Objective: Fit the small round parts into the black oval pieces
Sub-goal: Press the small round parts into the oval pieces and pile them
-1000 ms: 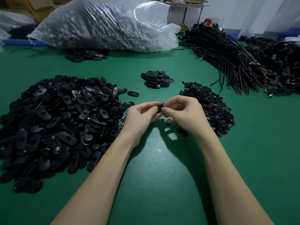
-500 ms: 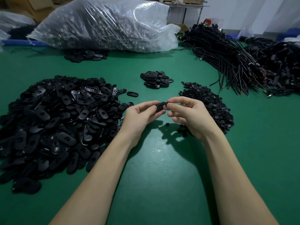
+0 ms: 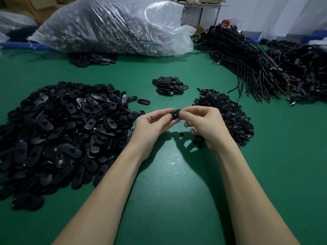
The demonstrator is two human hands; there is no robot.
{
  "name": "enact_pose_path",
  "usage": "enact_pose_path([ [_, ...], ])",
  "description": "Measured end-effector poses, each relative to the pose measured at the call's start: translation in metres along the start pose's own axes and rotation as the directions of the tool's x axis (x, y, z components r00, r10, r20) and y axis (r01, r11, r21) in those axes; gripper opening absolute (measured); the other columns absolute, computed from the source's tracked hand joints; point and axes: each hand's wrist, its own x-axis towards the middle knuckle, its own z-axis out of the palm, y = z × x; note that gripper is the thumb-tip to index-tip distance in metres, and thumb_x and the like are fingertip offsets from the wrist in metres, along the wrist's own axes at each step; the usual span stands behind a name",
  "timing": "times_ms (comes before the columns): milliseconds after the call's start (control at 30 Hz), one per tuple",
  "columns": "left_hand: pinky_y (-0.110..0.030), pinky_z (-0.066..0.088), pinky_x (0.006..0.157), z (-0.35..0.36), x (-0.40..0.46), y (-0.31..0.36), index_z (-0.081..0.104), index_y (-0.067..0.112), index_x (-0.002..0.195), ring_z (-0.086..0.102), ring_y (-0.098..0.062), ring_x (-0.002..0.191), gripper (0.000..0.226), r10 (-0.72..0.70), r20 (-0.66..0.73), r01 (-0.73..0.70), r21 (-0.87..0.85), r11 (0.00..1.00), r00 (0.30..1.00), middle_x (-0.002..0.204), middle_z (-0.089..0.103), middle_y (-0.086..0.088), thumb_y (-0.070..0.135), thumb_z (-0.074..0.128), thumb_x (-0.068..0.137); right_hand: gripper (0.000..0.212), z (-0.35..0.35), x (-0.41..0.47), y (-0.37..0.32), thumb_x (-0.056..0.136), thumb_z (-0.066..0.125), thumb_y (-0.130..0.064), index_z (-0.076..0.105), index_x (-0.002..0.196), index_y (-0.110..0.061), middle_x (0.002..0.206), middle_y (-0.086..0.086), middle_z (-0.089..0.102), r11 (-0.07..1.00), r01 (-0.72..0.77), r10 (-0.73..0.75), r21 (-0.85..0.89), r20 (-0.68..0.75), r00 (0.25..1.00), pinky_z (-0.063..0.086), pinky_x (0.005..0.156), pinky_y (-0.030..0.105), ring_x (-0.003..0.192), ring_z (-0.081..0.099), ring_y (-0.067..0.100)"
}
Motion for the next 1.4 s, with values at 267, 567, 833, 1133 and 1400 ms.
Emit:
enact_pose_path([
  [267,-0.019,0.056,0.084,0.001,0.0,0.0,0.075,0.006,0.101,0.074,-0.026,0.101,0.015,0.008,-0.009,-0.008,0.003,1.0,1.0,0.103,0.077,-0.014,-0.002,0.064,0.094,0.004,0.006,0.001,0.002,0.087,0.078,-0.017,0.08,0.084,-0.016,0.065,-0.006,0.071,0.997,0.045,-0.05,-0.065,-0.076,0.996,0.043,0.046,0.017,0.055,0.061,0.003],
  [567,-0.02,0.056,0.084,0.0,0.0,0.0,0.077,0.008,0.097,0.074,-0.028,0.101,0.015,0.024,-0.022,-0.025,-0.025,0.999,0.999,0.104,0.077,-0.015,-0.002,0.065,0.093,0.008,0.016,-0.001,0.004,0.087,0.079,-0.019,0.078,0.079,-0.021,0.064,-0.01,0.071,0.999,-0.002,0.007,0.048,-0.112,0.994,0.04,0.044,0.014,0.051,0.058,-0.002],
  [833,-0.02,0.057,0.083,0.001,-0.001,0.001,0.076,0.006,0.096,0.075,-0.024,0.098,0.014,0.021,-0.041,-0.022,-0.02,1.0,0.999,0.1,0.078,-0.013,-0.003,0.065,0.093,0.002,0.02,-0.002,0.004,0.087,0.078,-0.017,0.079,0.086,-0.019,0.069,-0.008,0.072,0.997,-0.041,0.049,0.072,-0.103,0.993,0.042,0.046,0.017,0.052,0.059,0.0],
  [1133,-0.021,0.057,0.084,-0.001,0.001,0.0,0.081,0.017,0.08,0.075,-0.02,0.094,0.032,0.029,-0.035,-0.027,0.064,0.998,0.999,0.095,0.078,-0.009,-0.004,0.062,0.094,0.022,0.015,-0.001,0.0,0.086,0.079,-0.001,0.061,0.087,-0.014,0.084,0.006,0.07,0.952,-0.188,0.183,0.243,0.041,0.982,0.055,0.055,0.019,0.059,0.068,0.01],
  [1400,-0.021,0.056,0.082,-0.003,0.001,0.002,0.072,0.009,0.09,0.074,-0.018,0.089,0.016,0.0,-0.01,0.001,0.085,0.996,1.0,0.089,0.078,-0.007,-0.004,0.062,0.093,0.026,0.004,-0.002,-0.001,0.079,0.083,0.003,0.072,0.099,-0.011,0.072,0.0,0.075,0.964,-0.155,0.119,0.218,0.169,0.978,0.059,0.065,0.02,0.069,0.074,0.012],
])
